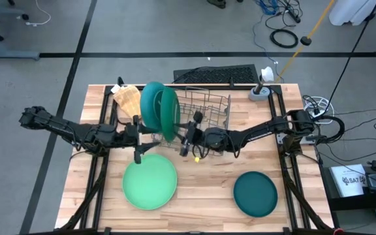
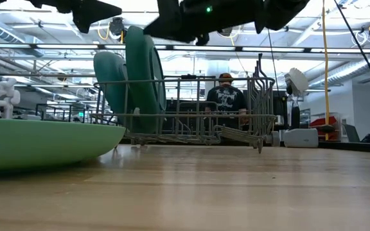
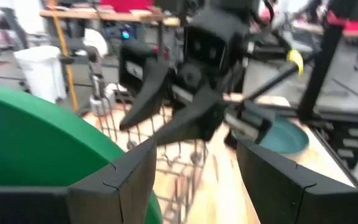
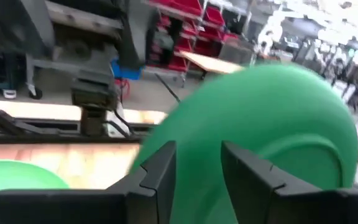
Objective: Sort dishes
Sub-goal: Put the green plate into the dishwasher rack
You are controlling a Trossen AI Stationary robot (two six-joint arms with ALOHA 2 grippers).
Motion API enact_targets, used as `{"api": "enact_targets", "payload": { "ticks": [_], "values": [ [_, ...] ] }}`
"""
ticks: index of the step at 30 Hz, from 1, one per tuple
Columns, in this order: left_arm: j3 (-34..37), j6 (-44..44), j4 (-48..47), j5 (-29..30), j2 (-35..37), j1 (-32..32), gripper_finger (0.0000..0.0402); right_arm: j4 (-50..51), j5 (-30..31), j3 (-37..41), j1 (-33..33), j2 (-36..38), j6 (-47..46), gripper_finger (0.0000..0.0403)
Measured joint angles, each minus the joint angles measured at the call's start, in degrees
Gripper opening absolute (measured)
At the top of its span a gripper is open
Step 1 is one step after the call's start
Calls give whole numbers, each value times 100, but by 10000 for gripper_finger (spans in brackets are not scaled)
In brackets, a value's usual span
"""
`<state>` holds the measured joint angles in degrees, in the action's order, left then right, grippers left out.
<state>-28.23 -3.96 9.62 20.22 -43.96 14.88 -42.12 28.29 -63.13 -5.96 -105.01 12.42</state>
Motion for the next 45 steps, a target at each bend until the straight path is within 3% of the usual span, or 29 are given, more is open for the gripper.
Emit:
{"api": "enact_targets", "payload": {
  "ticks": [4,11,21,28,32,41,45],
  "values": [
    [0,128,-238,-110,-134,16,233,-211,5,0,-96,0,265,118],
    [0,152,-55,-819,-579,10,233,-320,18,0,-155,36,358,118],
    [0,-174,-29,175,-925,-597,233,-315,53,0,-294,272,539,118],
    [2,-163,270,833,-929,-677,233,-272,58,0,-397,282,607,118],
    [2,-169,269,844,-928,-647,233,277,59,-2,-391,282,36,118],
    [1,-326,77,716,-928,-501,233,2604,75,-2,-391,282,-1627,118],
    [0,-329,29,715,-927,-499,233,2997,442,-2,-373,282,-1911,118]
  ]
}}
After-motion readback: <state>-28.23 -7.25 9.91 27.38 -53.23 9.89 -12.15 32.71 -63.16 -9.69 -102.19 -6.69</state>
